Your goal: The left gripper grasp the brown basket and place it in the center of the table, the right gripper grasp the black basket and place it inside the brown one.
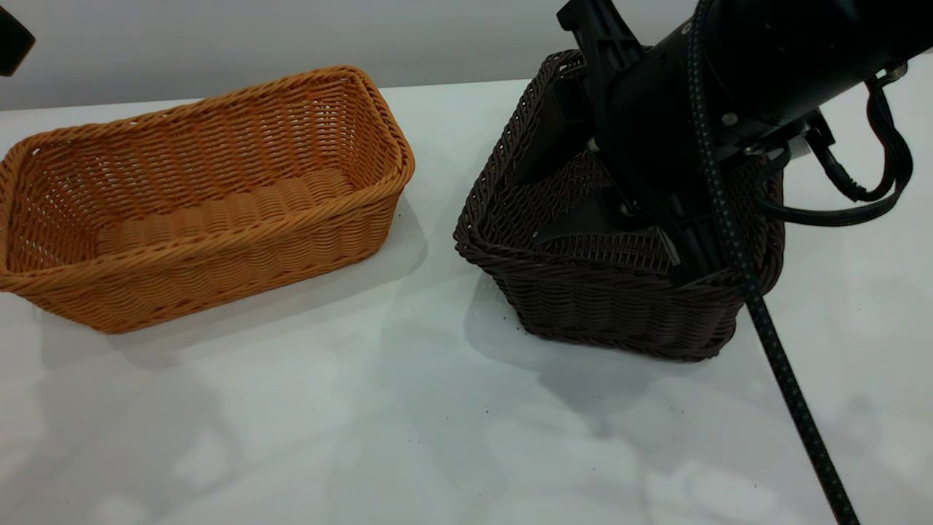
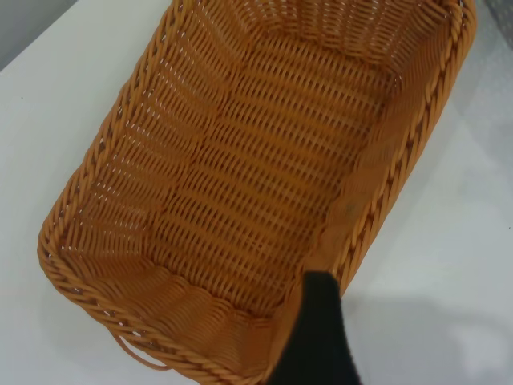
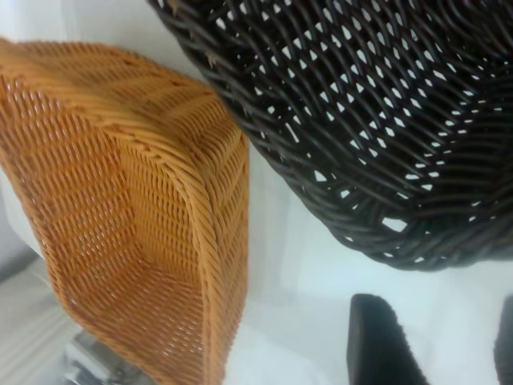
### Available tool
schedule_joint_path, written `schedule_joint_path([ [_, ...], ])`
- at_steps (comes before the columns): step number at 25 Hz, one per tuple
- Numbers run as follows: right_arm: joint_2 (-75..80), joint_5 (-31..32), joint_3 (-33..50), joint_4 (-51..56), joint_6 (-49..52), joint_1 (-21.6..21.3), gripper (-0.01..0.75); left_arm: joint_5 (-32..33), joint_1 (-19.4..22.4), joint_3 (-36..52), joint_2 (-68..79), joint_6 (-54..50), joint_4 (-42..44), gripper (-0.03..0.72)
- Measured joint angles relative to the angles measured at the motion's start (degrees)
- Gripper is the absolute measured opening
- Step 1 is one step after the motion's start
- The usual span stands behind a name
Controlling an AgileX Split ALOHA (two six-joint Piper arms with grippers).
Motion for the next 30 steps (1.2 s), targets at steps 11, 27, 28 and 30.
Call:
schedule_joint_path([
  [11, 0.0, -9.18, 0.26, 0.24, 7.03, 4.35, 0.318, 0.06, 0.0, 0.0, 0.0, 0.0, 0.18, 0.525],
  [27, 0.0, -12.87, 5.1, 1.49, 8.24, 4.22, 0.316, -0.48, 0.0, 0.0, 0.0, 0.0, 0.3, 0.525],
  [28, 0.0, -12.49, 5.1, 1.49, 7.88, 4.17, 0.316, -0.4, 0.0, 0.0, 0.0, 0.0, 0.3, 0.525],
  [30, 0.0, -11.2, 5.1, 1.45, 7.66, 4.18, 0.316, -0.28, 0.0, 0.0, 0.0, 0.0, 0.3, 0.525],
])
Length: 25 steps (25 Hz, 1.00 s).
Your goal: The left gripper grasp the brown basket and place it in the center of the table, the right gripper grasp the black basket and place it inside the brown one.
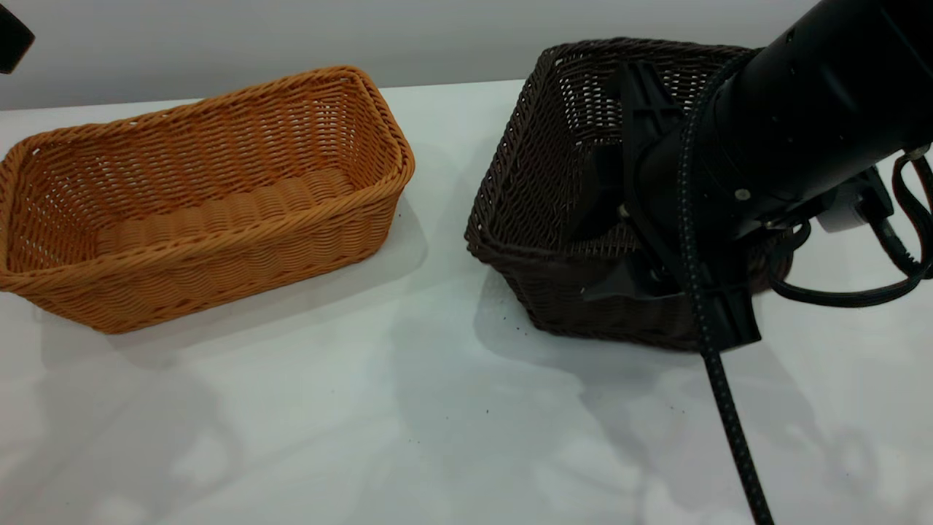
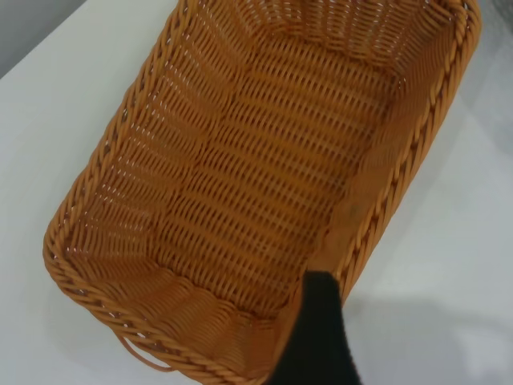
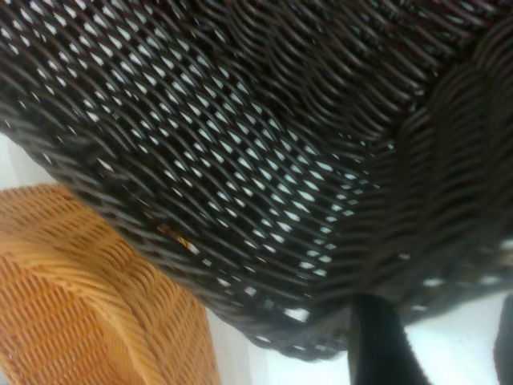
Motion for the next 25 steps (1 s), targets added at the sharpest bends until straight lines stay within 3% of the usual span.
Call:
schedule_joint_path([
  [20, 5.33, -1.49, -0.67, -0.13, -1.45, -1.92, 0.314, 0.39, 0.0, 0.0, 0.0, -1.04, -0.32, 0.525],
  [25, 7.37, -2.39, -0.69, 0.0, -2.38, -2.87, 0.282, 0.33, 0.0, 0.0, 0.0, -1.26, 0.09, 0.525],
])
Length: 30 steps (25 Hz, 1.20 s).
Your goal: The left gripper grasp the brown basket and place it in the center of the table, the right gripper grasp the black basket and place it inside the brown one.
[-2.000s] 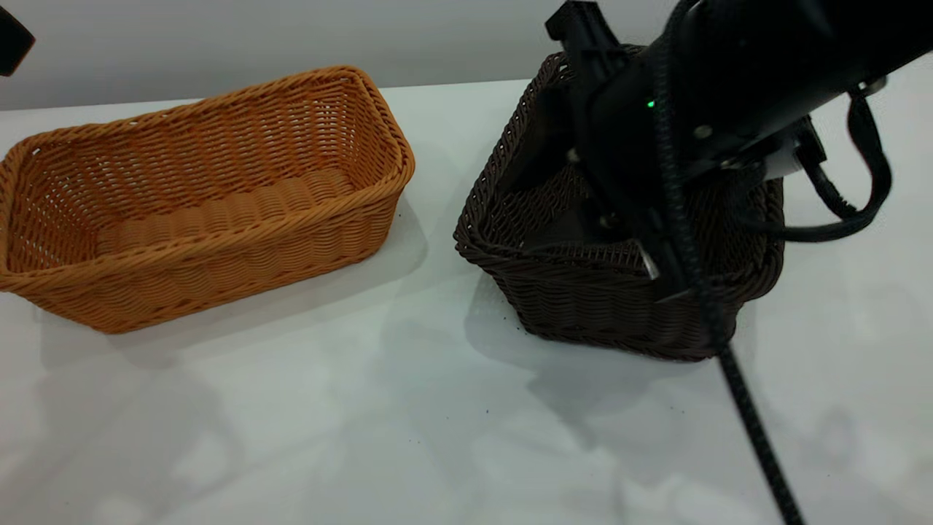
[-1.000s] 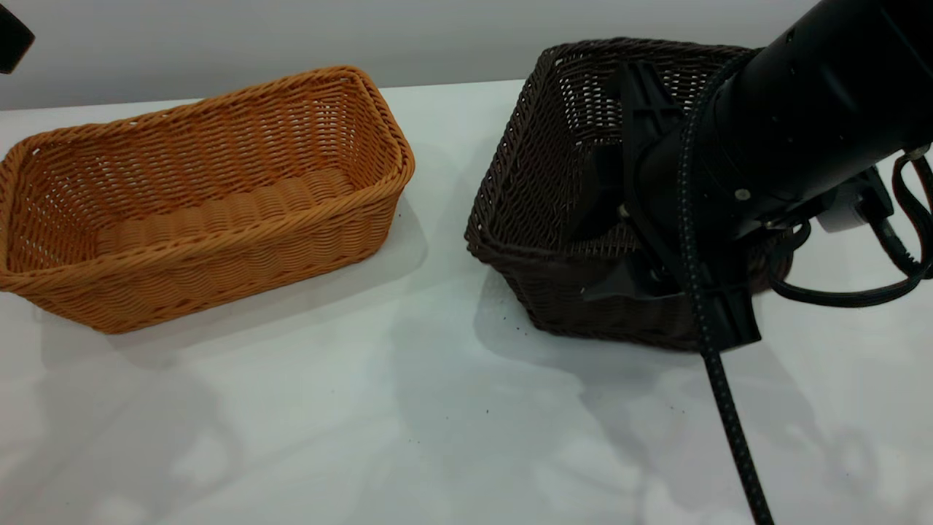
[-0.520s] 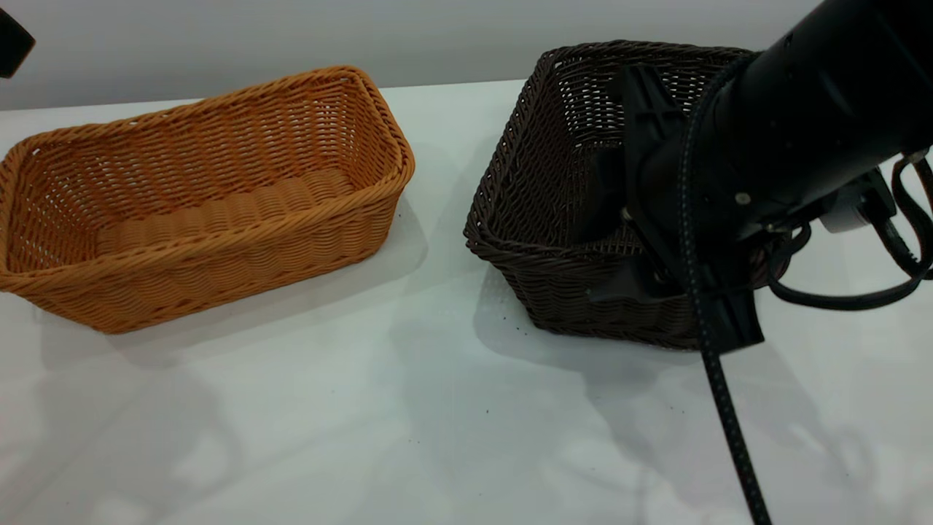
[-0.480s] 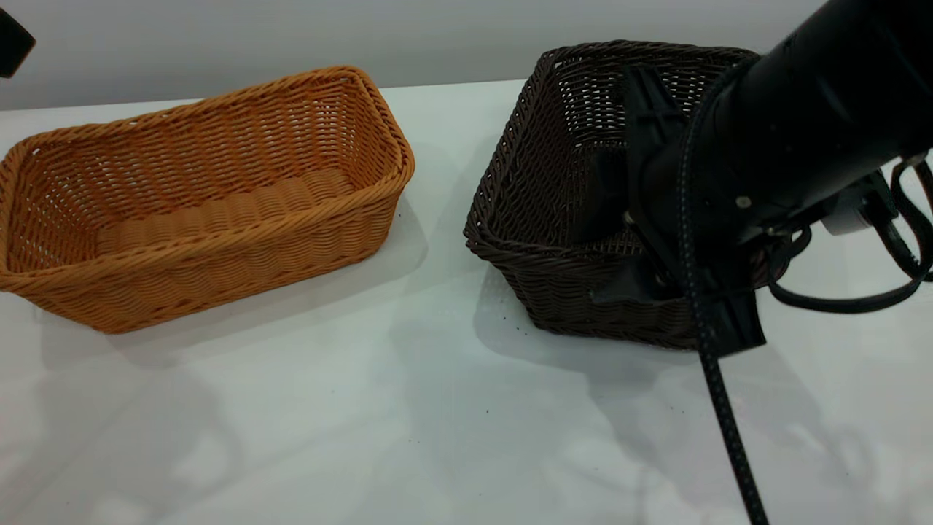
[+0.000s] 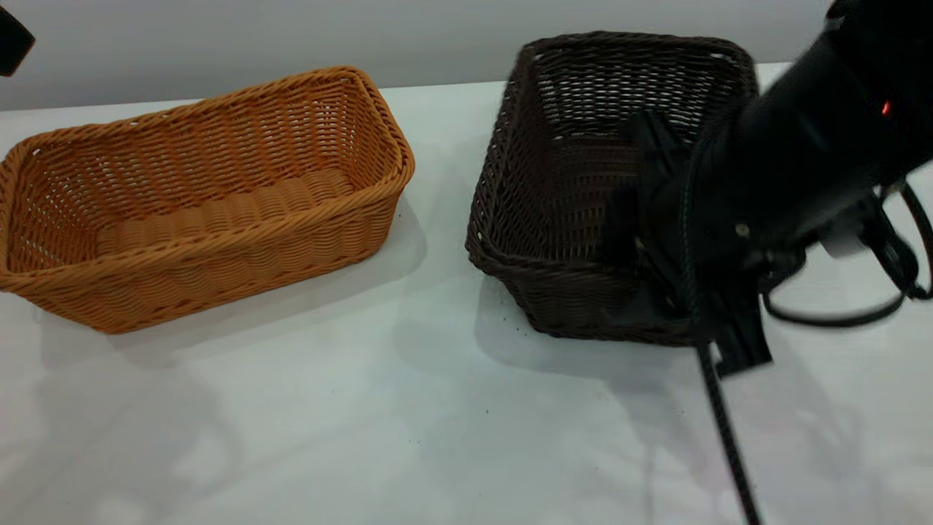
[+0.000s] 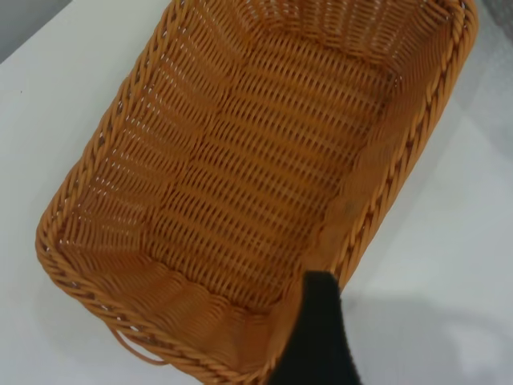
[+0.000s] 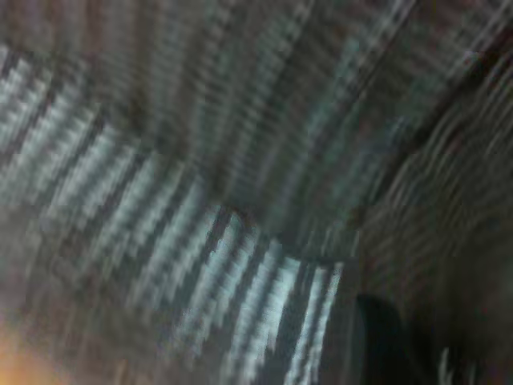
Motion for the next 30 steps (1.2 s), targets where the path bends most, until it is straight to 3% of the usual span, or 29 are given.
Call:
schedule_joint_path([
  [6, 1.03, 2.45, 0.28, -0.4, -2.1, -0.04, 0.262, 0.0, 0.0, 0.0, 0.0, 0.0, -0.03, 0.525],
  [14, 1.18, -1.31, 0.22, -0.35, -3.46, -0.04, 0.255, 0.37, 0.0, 0.0, 0.0, 0.0, -0.08, 0.525],
  [22, 1.18, -5.1, 0.18, -0.1, -4.55, -0.04, 0.12, 1.51, 0.0, 0.0, 0.0, -0.05, -0.14, 0.525],
  [30, 1.18, -5.79, 0.18, -0.05, -5.71, -0.04, 0.119, 2.04, 0.0, 0.01, 0.0, -0.06, -0.14, 0.525],
])
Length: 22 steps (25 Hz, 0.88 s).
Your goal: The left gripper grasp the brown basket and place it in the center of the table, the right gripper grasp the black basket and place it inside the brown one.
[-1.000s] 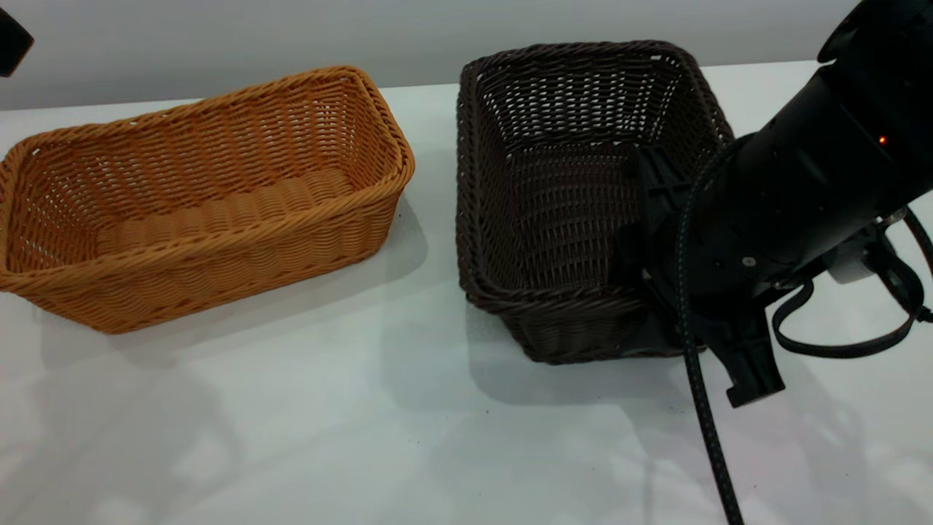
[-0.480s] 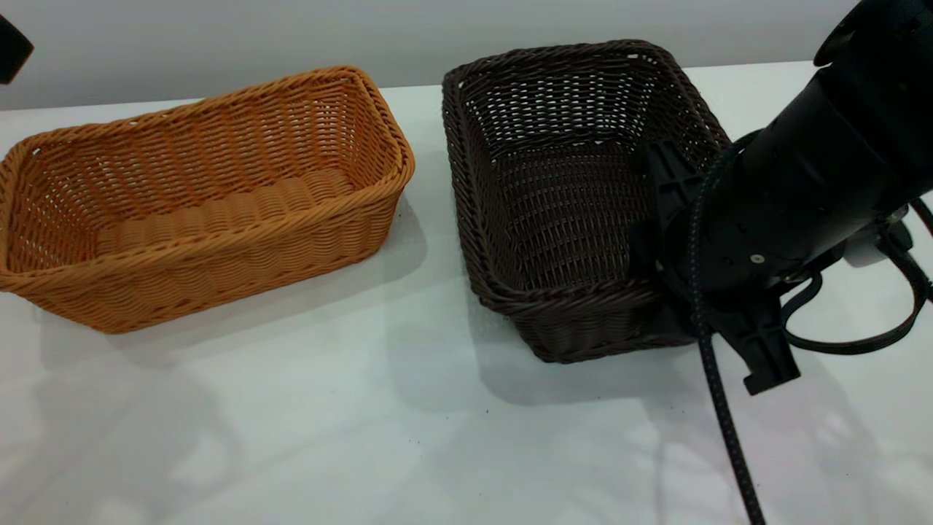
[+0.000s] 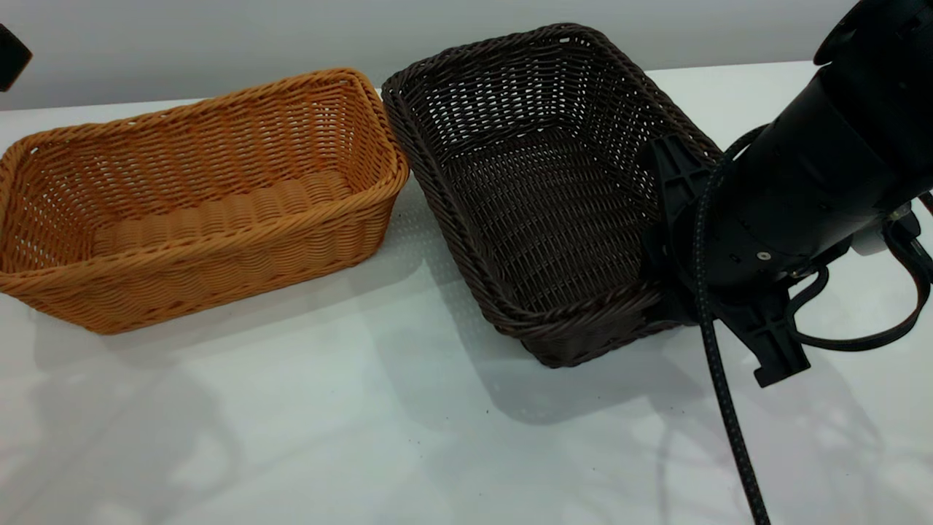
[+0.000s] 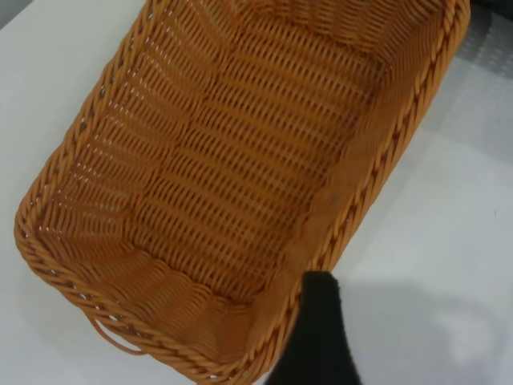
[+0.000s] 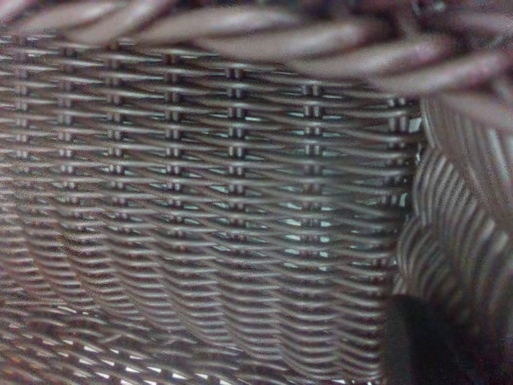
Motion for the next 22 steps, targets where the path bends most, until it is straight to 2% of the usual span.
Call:
schedule_joint_path([
  [7, -2.45, 1.3, 0.11, -1.21, -2.56, -5.83, 0.119, -2.08, 0.0, 3.8, 0.41, 1.16, 1.14, 0.525],
  [15, -9.42, 5.75, 0.06, -3.99, -14.73, -15.32, 0.119, -5.33, 0.0, 3.92, 8.66, 2.82, 1.84, 0.525],
  [22, -11.95, 10.92, -0.07, -4.19, -27.06, -20.19, 0.119, -10.31, 0.0, 3.87, 18.48, 6.42, 1.84, 0.525],
])
